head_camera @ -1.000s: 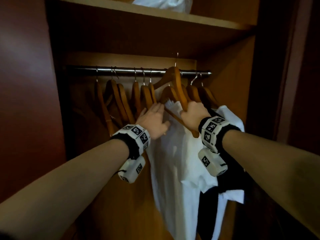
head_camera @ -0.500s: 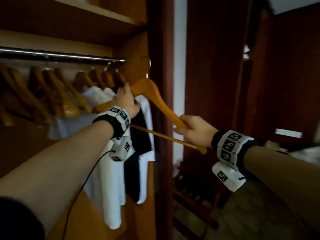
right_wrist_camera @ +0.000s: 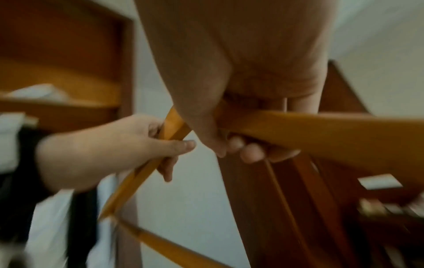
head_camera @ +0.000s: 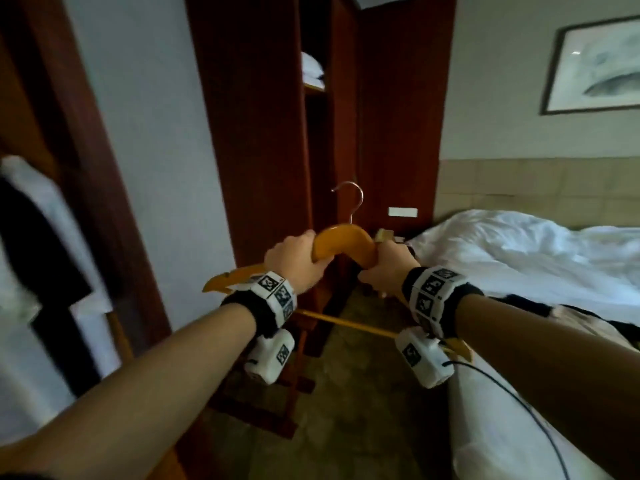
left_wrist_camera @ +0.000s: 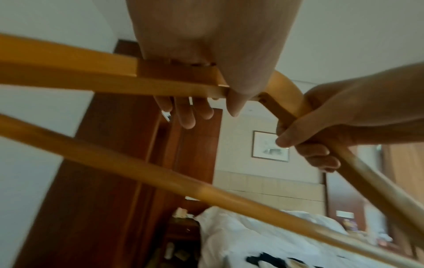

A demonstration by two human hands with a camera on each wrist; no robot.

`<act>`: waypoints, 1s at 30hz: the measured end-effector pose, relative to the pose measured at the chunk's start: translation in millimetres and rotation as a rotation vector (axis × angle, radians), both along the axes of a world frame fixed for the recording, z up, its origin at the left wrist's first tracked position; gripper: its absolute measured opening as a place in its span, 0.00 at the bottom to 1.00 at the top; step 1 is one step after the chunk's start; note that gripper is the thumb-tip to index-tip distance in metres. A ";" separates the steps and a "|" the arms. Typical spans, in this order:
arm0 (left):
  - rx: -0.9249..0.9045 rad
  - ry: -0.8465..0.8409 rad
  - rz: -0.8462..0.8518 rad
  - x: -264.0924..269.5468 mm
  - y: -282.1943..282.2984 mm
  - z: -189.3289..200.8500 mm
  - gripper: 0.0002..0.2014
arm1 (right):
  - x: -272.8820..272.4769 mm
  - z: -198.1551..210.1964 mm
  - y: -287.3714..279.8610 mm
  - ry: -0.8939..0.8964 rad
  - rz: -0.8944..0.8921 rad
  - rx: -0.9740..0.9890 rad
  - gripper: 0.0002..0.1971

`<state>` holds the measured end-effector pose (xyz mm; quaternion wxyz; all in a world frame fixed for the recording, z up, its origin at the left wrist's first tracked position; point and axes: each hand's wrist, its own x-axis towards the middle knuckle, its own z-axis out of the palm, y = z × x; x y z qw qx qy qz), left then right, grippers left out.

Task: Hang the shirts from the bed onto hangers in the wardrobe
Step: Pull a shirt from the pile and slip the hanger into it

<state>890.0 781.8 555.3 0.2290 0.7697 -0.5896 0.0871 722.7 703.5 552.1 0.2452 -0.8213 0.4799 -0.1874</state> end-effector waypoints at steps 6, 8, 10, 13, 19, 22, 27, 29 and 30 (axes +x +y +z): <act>0.206 0.120 -0.297 -144.7 -98.3 -46.2 0.14 | -171.0 -54.4 -41.3 -0.090 -0.301 0.038 0.11; 0.226 0.124 -0.394 -202.5 -132.4 -62.0 0.15 | -228.5 -66.0 -53.3 -0.061 -0.389 0.033 0.13; 0.228 0.106 -0.481 -259.5 -166.4 -75.7 0.14 | -284.7 -74.2 -67.2 -0.002 -0.483 0.029 0.12; 0.233 0.094 -0.637 -343.8 -219.0 -91.6 0.15 | -364.5 -88.0 -93.1 0.026 -0.632 0.040 0.15; 0.305 0.138 -0.874 -493.1 -314.8 -111.5 0.16 | -496.4 -103.3 -149.1 0.067 -0.889 0.048 0.12; 0.325 0.138 -0.974 -552.0 -356.6 -118.4 0.17 | -547.0 -105.7 -175.3 0.070 -0.979 0.071 0.17; 0.336 0.080 -1.094 -635.2 -404.4 -132.7 0.11 | -620.1 -115.7 -201.9 0.051 -1.061 0.092 0.19; 0.365 0.071 -1.128 -665.3 -418.5 -139.7 0.10 | -647.5 -123.1 -212.4 0.043 -1.091 0.102 0.18; 0.374 0.069 -1.137 -681.4 -427.1 -144.1 0.12 | -662.9 -128.4 -219.8 0.040 -1.115 0.105 0.16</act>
